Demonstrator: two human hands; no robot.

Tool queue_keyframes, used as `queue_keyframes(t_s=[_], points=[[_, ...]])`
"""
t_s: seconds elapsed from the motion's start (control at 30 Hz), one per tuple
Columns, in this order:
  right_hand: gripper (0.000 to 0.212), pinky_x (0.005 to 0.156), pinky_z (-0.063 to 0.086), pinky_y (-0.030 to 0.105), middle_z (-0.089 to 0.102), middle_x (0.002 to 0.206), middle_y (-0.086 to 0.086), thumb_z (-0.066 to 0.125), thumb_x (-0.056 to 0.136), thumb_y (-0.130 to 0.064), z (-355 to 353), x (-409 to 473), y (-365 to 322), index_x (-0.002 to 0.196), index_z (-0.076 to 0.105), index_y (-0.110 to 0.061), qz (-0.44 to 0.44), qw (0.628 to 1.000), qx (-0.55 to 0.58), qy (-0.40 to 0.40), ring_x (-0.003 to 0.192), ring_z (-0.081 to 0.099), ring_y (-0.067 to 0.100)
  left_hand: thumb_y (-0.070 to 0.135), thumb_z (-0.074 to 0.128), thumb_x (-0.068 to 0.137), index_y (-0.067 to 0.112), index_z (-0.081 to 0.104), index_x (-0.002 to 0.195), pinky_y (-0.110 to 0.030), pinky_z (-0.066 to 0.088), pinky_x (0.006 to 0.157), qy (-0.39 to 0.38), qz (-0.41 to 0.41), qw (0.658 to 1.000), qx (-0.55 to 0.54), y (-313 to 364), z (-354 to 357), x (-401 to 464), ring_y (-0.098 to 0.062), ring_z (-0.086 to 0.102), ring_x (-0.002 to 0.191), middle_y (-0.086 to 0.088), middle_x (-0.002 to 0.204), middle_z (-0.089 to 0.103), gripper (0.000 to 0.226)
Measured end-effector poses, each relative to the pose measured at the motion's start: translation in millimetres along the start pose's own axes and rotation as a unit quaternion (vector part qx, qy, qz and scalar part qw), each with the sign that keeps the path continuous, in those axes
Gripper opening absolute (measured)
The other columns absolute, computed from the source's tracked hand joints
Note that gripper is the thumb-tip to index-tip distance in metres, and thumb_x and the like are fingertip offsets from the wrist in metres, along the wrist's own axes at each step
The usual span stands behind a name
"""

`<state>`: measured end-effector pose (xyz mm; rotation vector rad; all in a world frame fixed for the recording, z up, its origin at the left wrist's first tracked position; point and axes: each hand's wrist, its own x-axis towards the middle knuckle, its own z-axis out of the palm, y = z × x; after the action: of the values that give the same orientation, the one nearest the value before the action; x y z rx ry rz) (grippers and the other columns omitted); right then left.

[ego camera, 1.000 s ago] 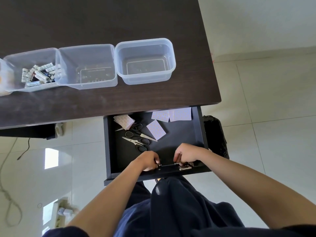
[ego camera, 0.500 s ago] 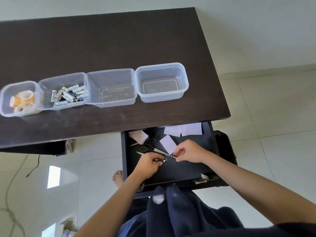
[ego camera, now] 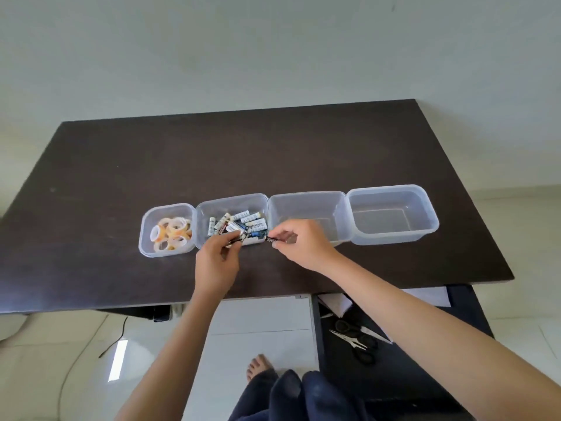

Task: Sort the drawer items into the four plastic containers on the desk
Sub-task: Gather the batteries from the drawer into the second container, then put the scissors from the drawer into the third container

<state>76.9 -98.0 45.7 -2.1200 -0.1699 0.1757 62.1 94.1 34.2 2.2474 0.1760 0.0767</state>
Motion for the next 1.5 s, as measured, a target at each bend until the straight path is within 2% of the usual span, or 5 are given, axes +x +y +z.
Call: queue_keyframes(t_s=[0.43,0.67,0.87,1.07,1.5], points=[[0.020,0.079,0.054,0.033,0.073,0.103,0.002,0.062,0.086,-0.008,47,55,-18,0.102,0.073,-0.012,-0.017,0.992,-0.110,0.057,0.087,0.066,0.017,0.010,0.061,0.086,0.012,0.064,0.119,-0.041,0.044,0.099,-0.122,0.096,0.980,0.123,-46,-22,76,-0.029,0.060,0.108,-0.007,0.118,0.067,0.033],[0.010,0.068,0.049,0.025,0.067,0.079,-0.002,0.068,0.080,-0.011,17,-37,18,0.089,0.073,-0.011,-0.098,0.974,-0.152,0.136,0.075,0.058,0.010,0.014,0.060,0.084,0.010,0.070,0.105,-0.034,0.053,0.076,-0.048,0.199,0.978,0.030,-47,15,5,-0.021,0.059,0.097,-0.004,0.109,0.064,0.024],[0.008,0.063,0.049,0.022,0.062,0.077,-0.006,0.072,0.078,-0.011,-6,-135,83,0.085,0.071,-0.014,-0.045,0.975,-0.201,0.079,0.073,0.054,0.006,0.019,0.055,0.086,0.014,0.068,0.100,-0.016,0.045,0.084,-0.143,0.249,0.958,-0.005,-26,60,-81,-0.013,0.058,0.092,0.001,0.101,0.064,0.021],[0.015,0.066,0.037,0.010,0.064,0.091,-0.007,0.066,0.083,-0.022,-24,-199,151,0.097,0.071,-0.018,0.133,0.965,-0.223,-0.021,0.090,0.062,0.015,0.027,0.053,0.089,0.014,0.062,0.118,-0.011,0.041,0.089,-0.289,0.177,0.940,0.035,-6,120,-139,-0.011,0.058,0.107,0.003,0.119,0.057,0.033],[0.057,0.092,0.042,0.040,0.046,0.129,0.004,0.064,0.081,-0.050,-1,-204,222,0.123,0.049,-0.014,0.202,0.913,-0.319,-0.155,0.116,0.048,0.028,0.030,0.054,0.089,0.011,0.032,0.139,-0.043,0.044,0.097,-0.423,0.030,0.824,0.377,-1,225,-163,-0.033,0.031,0.131,-0.011,0.149,0.015,0.058]])
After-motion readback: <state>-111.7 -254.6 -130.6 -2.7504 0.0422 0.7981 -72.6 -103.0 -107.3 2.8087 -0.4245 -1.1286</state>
